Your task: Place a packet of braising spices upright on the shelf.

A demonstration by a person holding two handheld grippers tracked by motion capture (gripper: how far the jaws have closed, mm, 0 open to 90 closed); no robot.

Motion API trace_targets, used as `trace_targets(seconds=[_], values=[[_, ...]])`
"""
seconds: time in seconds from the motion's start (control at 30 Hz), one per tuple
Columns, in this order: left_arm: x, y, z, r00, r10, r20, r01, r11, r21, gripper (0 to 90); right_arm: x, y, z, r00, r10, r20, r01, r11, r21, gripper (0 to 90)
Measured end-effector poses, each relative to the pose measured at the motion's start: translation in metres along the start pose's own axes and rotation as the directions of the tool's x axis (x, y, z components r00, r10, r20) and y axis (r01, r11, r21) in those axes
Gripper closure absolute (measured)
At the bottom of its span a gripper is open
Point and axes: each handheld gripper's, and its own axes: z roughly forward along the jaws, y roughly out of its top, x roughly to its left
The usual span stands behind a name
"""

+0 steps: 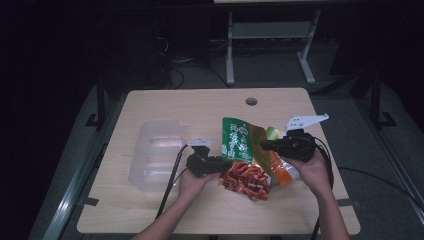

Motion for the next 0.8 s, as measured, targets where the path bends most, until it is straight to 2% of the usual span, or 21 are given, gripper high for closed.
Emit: trace_targets(seconds=[0.03,0.07,0.13,0.2,0.27,0.33,0.43,0.47,0.53,0.67,0.8], values=[[0.0,0.0,0.0,1.0,-0.002,0.004,0.002,1.0,-0.001,65.4,0.0,0.0,0.0,1.0,0.0,0.0,0.0,1.0,0.0,89.9],[0.001,0.0,0.0,0.9998,-0.015,0.016,0.015,0.9999,0.002,72.7,-0.003,-0.003,0.0,0.9998,0.017,-0.007,-0.017,1.0,0.004,89.8],[0.002,-0.001,0.0,0.9992,-0.025,0.03,0.025,0.9997,0.005,79.1,-0.004,-0.005,0.0,0.9998,0.018,-0.004,-0.018,1.0,0.003,89.8],[0.002,-0.001,0.0,0.9985,-0.034,0.044,0.033,0.9994,0.007,81.5,-0.005,-0.008,0.0,0.9996,0.028,-0.001,-0.028,1.0,0.003,89.9],[0.0,-0.002,-0.001,0.9989,-0.021,0.041,0.02,0.9997,0.01,84.6,-0.007,-0.01,0.001,0.9994,0.036,0.003,-0.036,0.999,0.006,89.8],[-0.003,-0.003,-0.003,0.9993,-0.007,0.036,0.007,1.0,-0.001,86.4,-0.009,-0.012,0.001,0.9986,0.052,0.008,-0.052,0.999,0.002,89.8],[-0.008,-0.005,-0.006,0.9994,-0.006,0.035,0.007,0.9994,-0.033,87.8,-0.013,-0.015,0.0,0.9972,0.071,0.025,-0.071,0.997,-0.002,89.2],[-0.008,-0.006,-0.007,0.9995,0.01,0.029,-0.009,0.9992,-0.04,88.1,-0.015,-0.017,-0.001,0.9966,0.078,0.026,-0.078,0.997,-0.005,88.5],[-0.011,-0.008,-0.008,0.9997,0.009,0.025,-0.008,0.999,-0.043,88.4,-0.017,-0.019,-0.001,0.994,0.105,0.03,-0.105,0.994,-0.01,87.5],[-0.013,-0.008,-0.011,0.9996,0.025,0.013,-0.024,0.9988,-0.042,88.8,-0.019,-0.022,0.003,0.993,0.111,0.041,-0.111,0.994,-0.014,85.3],[-0.015,-0.01,-0.012,0.9997,0.023,0.005,-0.022,0.9981,-0.057,88.9,-0.022,-0.026,0.007,0.9895,0.141,0.031,-0.141,0.99,-0.001,79.8]])
